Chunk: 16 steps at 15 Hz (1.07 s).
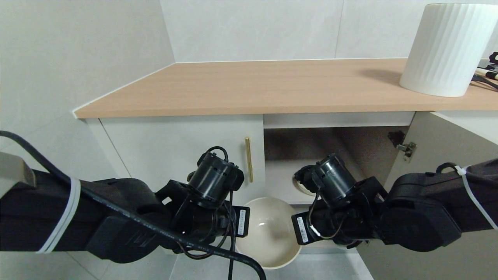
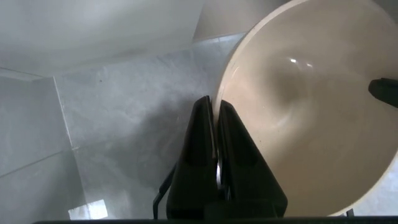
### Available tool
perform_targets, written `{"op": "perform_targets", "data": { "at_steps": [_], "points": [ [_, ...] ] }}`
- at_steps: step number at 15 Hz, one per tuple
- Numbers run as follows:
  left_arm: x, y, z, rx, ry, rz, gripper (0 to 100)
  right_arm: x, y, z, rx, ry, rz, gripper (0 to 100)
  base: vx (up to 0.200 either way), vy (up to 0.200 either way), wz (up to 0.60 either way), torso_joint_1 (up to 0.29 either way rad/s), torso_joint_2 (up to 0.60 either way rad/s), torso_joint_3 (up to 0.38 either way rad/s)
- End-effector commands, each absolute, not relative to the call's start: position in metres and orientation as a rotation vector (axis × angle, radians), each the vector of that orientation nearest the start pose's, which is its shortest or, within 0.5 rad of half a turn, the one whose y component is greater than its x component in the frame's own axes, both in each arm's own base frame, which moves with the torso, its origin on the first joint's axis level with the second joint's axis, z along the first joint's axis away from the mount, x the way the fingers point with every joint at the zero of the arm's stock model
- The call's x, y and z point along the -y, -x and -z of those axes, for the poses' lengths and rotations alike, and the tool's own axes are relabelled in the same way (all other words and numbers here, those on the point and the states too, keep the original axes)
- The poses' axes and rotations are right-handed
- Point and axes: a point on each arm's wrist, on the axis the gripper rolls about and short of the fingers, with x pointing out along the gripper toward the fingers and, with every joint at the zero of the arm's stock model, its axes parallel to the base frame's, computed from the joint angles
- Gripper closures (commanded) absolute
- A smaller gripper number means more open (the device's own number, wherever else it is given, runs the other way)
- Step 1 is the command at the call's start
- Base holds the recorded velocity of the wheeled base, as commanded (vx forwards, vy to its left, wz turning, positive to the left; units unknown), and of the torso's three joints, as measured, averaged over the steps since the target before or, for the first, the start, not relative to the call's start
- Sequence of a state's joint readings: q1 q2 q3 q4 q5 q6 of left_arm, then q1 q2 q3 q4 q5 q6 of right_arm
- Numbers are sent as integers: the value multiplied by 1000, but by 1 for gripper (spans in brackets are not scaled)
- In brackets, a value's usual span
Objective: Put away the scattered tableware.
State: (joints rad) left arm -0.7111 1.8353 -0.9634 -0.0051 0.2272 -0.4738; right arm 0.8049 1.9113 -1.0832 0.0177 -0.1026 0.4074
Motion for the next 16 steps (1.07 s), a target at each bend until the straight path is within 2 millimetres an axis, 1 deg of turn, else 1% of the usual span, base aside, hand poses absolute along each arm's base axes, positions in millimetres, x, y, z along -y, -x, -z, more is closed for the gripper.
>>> {"op": "perform_targets", "data": {
  "at_steps": [1,5,8,11,13,15,16],
  "points": [
    [201,-242,-126,-858,44,250,0,-246,-239,-127,-889,7,-485,100,0,0,0,0,0,0],
    [201,-242,-126,-857,45,251,0,-245,-240,-126,-894,9,-482,100,0,0,0,0,0,0],
    [201,-242,-127,-854,48,251,0,-241,-245,-117,-927,29,-455,100,0,0,0,0,0,0],
    [201,-242,-128,-851,47,247,0,-224,-277,-109,-993,22,-337,100,0,0,0,0,0,0],
    [201,-242,-128,-848,45,242,0,-210,-304,-99,-986,-3,-238,100,0,0,0,0,0,0],
    [201,-242,-128,-848,46,239,0,-198,-327,-94,-976,-44,-169,100,0,0,0,0,0,0],
    [201,-243,-128,-846,45,241,0,-196,-333,-93,-972,-68,-148,100,0,0,0,0,0,0]
  ]
}}
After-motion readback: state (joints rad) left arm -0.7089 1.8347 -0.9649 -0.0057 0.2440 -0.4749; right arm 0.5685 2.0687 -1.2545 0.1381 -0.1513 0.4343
